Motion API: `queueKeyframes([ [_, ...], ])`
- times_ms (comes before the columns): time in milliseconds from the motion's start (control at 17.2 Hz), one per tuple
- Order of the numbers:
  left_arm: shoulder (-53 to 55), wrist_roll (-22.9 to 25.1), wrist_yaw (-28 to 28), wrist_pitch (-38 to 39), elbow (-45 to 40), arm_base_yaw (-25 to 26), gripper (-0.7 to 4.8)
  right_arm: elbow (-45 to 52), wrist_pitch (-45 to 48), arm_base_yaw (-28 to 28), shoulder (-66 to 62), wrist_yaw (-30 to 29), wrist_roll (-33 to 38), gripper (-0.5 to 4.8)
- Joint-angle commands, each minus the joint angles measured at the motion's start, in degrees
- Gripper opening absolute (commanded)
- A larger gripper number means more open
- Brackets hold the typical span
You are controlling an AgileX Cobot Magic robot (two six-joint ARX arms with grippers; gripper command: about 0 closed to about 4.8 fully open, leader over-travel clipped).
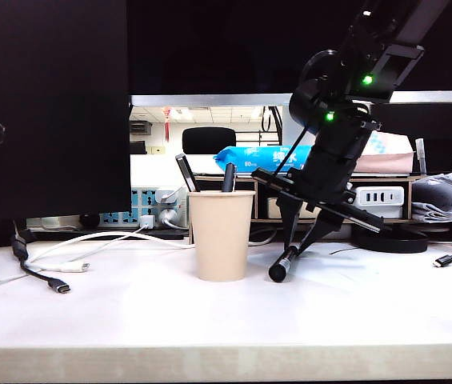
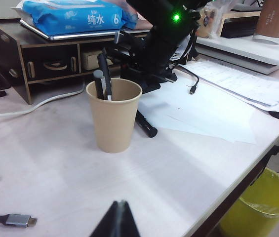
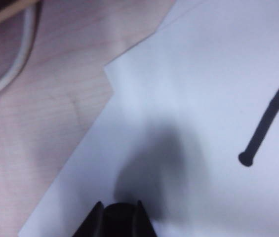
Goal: Pick up the marker and insert it into the paper cup.
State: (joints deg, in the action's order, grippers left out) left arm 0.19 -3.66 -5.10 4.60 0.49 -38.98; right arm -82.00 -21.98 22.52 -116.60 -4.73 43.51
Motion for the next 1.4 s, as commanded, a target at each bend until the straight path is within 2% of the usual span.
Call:
queueKeyframes([
  [58,0.00,0.22,-0.07,-0.39,0.04,0.00,-0.06,-0.13,-0.46,0.17,-0.33,-0.13,-0.07,0.30],
  [349,0.00,0.22,-0.07,-0.39,0.04,0.00,-0.06,-0.33,-0.46,0.04,0.17,-3.08,-0.76,0.30],
  [465,0.00,0.22,-0.07,-0.42,0.04,0.00,-0.06,-0.42,-0.04,0.09,1.90,-4.61,-4.94,0.26],
  [582,0.00,0.22,-0.07,-0.39,0.04,0.00,-0.06,-0.42,-0.07,0.07,5.35,-4.09,-7.82,-0.01],
  [989,0.00,0.22,-0.09,-0.39,0.04,0.00,-0.06,-0.33,-4.33,-0.20,25.20,-2.69,-17.49,-0.01],
  [1105,0.00,0.22,-0.09,-0.39,0.04,0.00,-0.06,0.09,-5.35,0.74,31.06,-4.83,-24.52,-0.01],
  [1163,0.00,0.22,-0.09,-0.39,0.04,0.00,-0.06,2.32,-3.89,2.64,34.40,-4.72,-29.05,-0.01],
  [1221,0.00,0.22,-0.07,-0.42,0.04,0.00,-0.06,5.22,-0.81,3.78,36.79,-4.28,-29.97,-0.01],
  [1396,0.00,0.22,-0.07,-0.42,0.04,0.02,-0.06,20.55,20.59,6.97,43.34,-7.10,-28.44,-0.01],
])
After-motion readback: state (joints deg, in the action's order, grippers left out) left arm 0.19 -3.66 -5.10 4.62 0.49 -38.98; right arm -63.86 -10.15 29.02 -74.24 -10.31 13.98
